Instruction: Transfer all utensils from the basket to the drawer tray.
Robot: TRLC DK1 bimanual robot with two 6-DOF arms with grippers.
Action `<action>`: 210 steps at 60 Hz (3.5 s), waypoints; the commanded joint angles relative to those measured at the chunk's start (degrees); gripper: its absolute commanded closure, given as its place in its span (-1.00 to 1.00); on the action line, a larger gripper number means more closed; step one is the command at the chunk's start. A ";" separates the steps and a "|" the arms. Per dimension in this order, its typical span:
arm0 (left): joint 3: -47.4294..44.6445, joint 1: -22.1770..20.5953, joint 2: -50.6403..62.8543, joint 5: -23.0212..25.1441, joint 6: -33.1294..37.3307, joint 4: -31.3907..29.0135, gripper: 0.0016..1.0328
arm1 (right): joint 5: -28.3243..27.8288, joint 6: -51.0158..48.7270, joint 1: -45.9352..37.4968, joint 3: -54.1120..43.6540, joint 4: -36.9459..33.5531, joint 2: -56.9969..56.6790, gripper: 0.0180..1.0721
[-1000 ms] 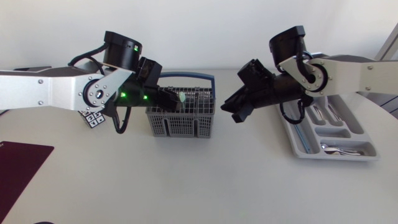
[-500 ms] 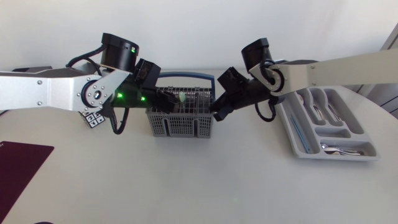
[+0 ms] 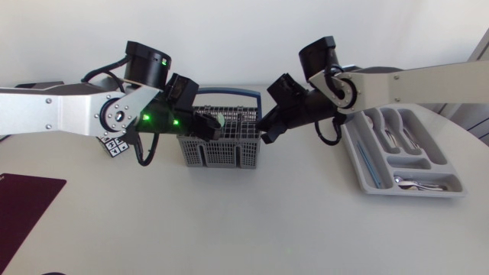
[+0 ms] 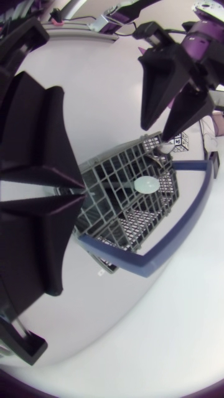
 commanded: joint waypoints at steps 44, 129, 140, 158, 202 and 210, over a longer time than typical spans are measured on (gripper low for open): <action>6.69 4.54 0.05 -2.18 -4.95 -12.30 -0.04 | -0.53 4.66 0.05 -8.05 -3.97 -10.49 -0.60; 6.95 9.81 -0.22 -2.18 -14.62 -16.60 -0.13 | 15.73 6.24 16.57 1.18 -3.70 -3.28 -0.60; 4.84 14.21 -1.09 2.04 -14.27 -16.34 -0.13 | 20.12 6.41 20.08 5.75 -2.91 1.20 -0.60; 3.96 14.29 -0.74 4.50 -6.80 -14.06 -0.14 | 21.62 6.50 20.08 8.65 -3.00 4.10 -0.60; 8.01 12.01 2.86 5.29 53.32 -14.85 -0.34 | 15.82 3.78 14.37 -4.45 -2.30 -3.90 -0.60; 6.42 10.34 2.42 3.18 62.20 -14.58 -0.34 | 14.76 2.99 12.97 -6.47 -1.33 -4.43 -0.60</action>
